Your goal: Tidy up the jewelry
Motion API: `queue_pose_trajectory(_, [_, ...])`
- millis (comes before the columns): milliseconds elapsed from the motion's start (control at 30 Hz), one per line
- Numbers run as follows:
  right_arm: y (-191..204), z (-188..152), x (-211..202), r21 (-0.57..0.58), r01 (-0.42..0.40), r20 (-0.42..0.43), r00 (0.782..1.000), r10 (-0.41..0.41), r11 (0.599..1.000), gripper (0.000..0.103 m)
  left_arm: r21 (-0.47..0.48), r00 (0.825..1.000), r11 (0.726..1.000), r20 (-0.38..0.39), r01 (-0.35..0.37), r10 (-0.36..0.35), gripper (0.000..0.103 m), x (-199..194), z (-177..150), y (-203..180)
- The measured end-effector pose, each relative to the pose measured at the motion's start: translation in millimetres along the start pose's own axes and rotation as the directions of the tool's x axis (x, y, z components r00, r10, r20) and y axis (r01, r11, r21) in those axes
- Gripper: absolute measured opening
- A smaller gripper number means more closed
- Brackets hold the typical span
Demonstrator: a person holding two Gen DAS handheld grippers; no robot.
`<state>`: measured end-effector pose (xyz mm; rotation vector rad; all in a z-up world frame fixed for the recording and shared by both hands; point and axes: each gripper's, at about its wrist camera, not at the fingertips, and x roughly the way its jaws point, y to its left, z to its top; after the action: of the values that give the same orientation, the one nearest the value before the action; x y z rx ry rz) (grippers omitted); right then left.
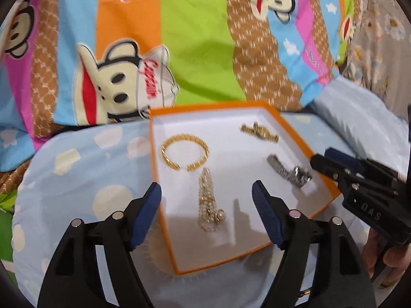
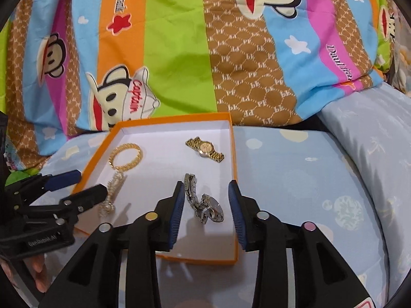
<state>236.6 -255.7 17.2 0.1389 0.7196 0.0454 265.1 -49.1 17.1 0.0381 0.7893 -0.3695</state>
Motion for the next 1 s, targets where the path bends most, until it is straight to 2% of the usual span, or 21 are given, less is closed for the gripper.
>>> queue_pose_trajectory(167, [-10,5,-44,0.041,-0.009,0.086,0.996,0.006,0.999,0.038,-0.08,0.996,0.997,0.085,-0.007,0.014,0.071,-42,8,19])
queue_pose_trajectory(333, [-17,-2,-77,0.062,-0.013,0.1,0.995,0.007,0.998,0.041,-0.134,0.991,0.99,0.119,-0.04,0.056,0.071,-85,-4,40])
queue_pose_trajectory(500, [-13,-21,-83,0.051,-0.007,0.07,0.998,0.004,0.999,0.041,-0.143,0.993,0.987,0.077,-0.078,0.089,0.071,-101,-30,51])
queue_pose_trajectory(700, [7,-61,-88,0.043,-0.053,-0.008,0.999,0.054,0.998,0.041,-0.08,0.991,0.988,0.026,-0.131,0.133,0.071,-106,-72,41])
queue_pose_trajectory(833, [22,-90,-91,0.029,-0.065,-0.044,0.997,0.066,0.997,0.041,-0.042,0.992,0.991,0.006,-0.123,0.124,0.071,-103,-96,30])
queue_pose_trajectory(1000, [30,-109,-85,0.02,-0.073,-0.082,0.994,0.075,0.997,0.041,-0.004,0.994,0.994,-0.028,-0.108,0.107,0.071,-98,-115,18])
